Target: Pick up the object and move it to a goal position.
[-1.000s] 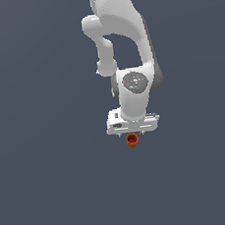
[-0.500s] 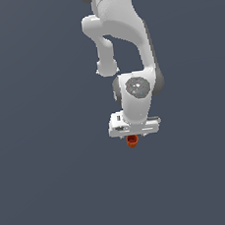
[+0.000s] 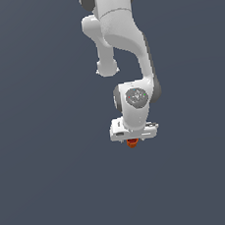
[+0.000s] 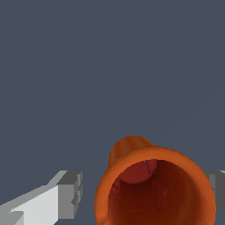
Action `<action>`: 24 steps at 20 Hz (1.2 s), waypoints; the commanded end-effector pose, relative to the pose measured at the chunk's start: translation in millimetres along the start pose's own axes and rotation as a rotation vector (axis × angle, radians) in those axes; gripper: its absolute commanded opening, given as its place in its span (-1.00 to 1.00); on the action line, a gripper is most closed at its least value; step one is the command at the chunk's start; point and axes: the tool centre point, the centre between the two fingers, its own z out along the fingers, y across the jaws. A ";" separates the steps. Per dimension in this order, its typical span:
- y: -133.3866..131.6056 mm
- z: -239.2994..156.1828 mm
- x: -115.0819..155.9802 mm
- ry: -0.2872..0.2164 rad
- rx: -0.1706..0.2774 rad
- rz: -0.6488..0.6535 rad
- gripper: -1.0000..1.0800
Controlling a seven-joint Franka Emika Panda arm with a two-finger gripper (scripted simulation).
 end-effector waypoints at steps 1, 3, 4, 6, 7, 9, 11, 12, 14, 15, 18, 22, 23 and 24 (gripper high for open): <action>0.1 7.0 0.7 0.002 0.000 0.001 0.92; -0.1 8.2 1.5 0.002 0.000 0.001 0.92; -0.1 8.2 1.7 0.002 0.000 0.001 0.92; -0.1 8.2 1.7 0.002 0.000 0.001 -1.00; -0.1 8.2 1.7 0.002 0.000 0.001 -1.00; -0.1 8.2 1.7 0.002 0.000 0.001 -1.00; -0.1 8.2 1.7 0.002 0.000 0.001 -1.00; -0.1 8.2 1.7 0.002 0.000 0.001 -1.00; -0.1 8.2 1.7 0.002 0.000 0.001 -1.00; -0.1 8.1 1.7 0.002 0.000 0.001 -1.00; 2.2 6.5 0.9 0.002 0.000 0.001 -1.00; 13.5 -1.2 -2.1 0.002 0.000 0.001 -1.00; 18.0 -4.2 -3.1 0.002 0.000 0.001 -1.00; 23.2 -7.7 -4.3 0.002 0.000 0.001 -1.00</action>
